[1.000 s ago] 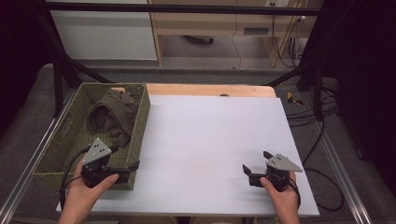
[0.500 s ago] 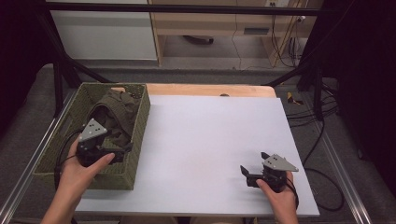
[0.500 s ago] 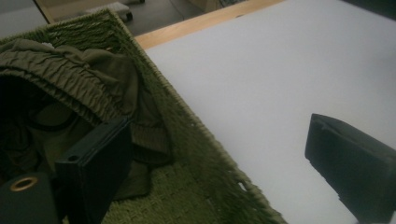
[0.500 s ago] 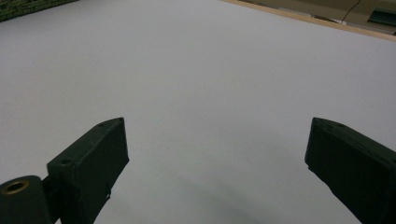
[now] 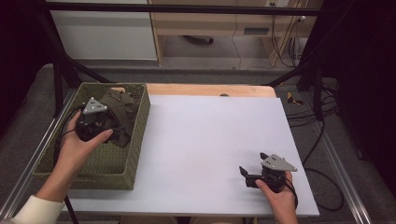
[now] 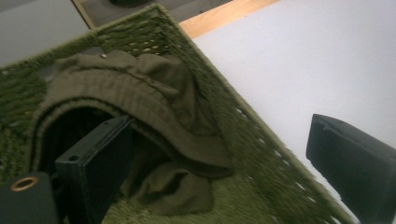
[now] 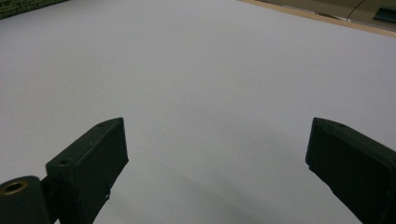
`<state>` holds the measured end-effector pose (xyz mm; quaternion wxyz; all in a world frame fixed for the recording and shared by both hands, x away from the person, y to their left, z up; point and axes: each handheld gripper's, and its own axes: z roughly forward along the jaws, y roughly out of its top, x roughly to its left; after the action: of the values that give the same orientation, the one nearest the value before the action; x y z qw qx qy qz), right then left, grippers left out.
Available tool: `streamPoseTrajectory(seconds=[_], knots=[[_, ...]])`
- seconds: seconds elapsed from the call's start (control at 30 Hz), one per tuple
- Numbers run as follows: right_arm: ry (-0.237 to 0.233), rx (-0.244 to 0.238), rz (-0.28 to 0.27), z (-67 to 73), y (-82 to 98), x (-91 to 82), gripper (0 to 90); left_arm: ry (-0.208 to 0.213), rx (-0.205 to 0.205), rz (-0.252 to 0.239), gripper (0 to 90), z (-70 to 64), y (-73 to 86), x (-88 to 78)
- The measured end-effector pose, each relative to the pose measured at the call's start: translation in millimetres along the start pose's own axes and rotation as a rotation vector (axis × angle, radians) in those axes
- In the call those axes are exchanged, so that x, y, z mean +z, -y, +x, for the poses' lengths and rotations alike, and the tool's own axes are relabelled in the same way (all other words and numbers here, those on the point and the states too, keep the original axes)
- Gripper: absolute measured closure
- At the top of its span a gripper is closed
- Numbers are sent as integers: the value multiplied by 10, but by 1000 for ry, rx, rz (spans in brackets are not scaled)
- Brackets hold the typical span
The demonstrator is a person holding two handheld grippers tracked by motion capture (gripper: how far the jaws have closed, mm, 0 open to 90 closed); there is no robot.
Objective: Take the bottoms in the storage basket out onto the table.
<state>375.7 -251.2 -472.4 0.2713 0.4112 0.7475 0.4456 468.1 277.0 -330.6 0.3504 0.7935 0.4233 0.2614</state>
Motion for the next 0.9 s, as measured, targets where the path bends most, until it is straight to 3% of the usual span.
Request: streamPoseTrajectory(seconds=[0.37,0.57,0.73,0.9], knots=[[-7,1,4,7,0,7,58,-40,-18,29,74,228,-194,227],[-14,-11,12,22,-4,23,58,-48,-54,52,73,313,-230,432],[-14,-20,17,32,-3,33,58,-104,-15,70,72,333,-271,557],[-16,-28,25,28,6,39,58,-112,-11,58,79,312,-249,494]])
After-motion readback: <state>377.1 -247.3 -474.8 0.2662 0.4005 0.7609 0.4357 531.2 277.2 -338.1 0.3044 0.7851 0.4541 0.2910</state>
